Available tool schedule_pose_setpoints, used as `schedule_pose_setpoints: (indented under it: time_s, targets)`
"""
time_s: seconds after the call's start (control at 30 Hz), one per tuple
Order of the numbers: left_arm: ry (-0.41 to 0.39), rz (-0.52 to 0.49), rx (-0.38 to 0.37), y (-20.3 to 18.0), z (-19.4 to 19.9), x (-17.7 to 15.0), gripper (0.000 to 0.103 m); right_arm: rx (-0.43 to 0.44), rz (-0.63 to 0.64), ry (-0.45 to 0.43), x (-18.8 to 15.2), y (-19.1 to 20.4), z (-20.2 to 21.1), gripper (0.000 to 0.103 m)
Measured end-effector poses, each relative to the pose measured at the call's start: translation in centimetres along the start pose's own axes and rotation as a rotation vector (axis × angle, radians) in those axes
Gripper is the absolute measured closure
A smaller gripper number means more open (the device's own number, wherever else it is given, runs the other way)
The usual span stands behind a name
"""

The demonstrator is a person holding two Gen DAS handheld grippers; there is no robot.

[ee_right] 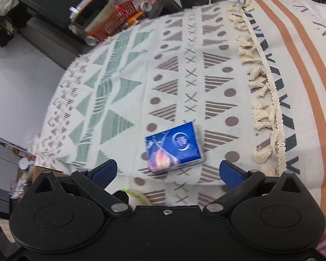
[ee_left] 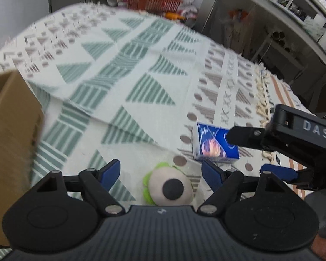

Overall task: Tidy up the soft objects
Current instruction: 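Move both grippers back out of the box toward the bed, then grasp the burger plush with the left gripper while the right grasps the blue tissue pack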

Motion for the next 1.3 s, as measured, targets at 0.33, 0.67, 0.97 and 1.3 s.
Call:
schedule_pose_setpoints:
  time_s: [0.33, 0.67, 0.97, 1.3]
  targets:
    - [0.145, 0.04, 0.017, 0.3, -3.4, -1.0, 0.028, -0.078, 0.082, 0.038, 0.4, -0.3, -3.2, 0.006]
    - [0.148, 0.028, -0.018, 0.0, -2.9, -0.8, 0.065, -0.101, 0.151, 0.046, 0.1, 0.2, -4.4, 0.042]
    - [0.101, 0.072, -0.006, 1.9, -0.6, -0.1, 0.066, -0.109, 0.11, 0.008, 0.1, 0.1, -3.1, 0.065]
    - [0.036, 0.115, 0.019, 5.5, 4.8, 0.8, 0.066, -0.059, 0.093, -0.002, -0.4, 1.6, -1.6, 0.08]
Point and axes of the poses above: each gripper's, at about its wrist camera, not at the fingertips, and z roughly against the way its jaws point, y to its left, x to its top, the point moved 4 cm from there along -z, roughly the way its jaws point, and after that the axes turned 8 degrees about x, right-handed, at the moved point
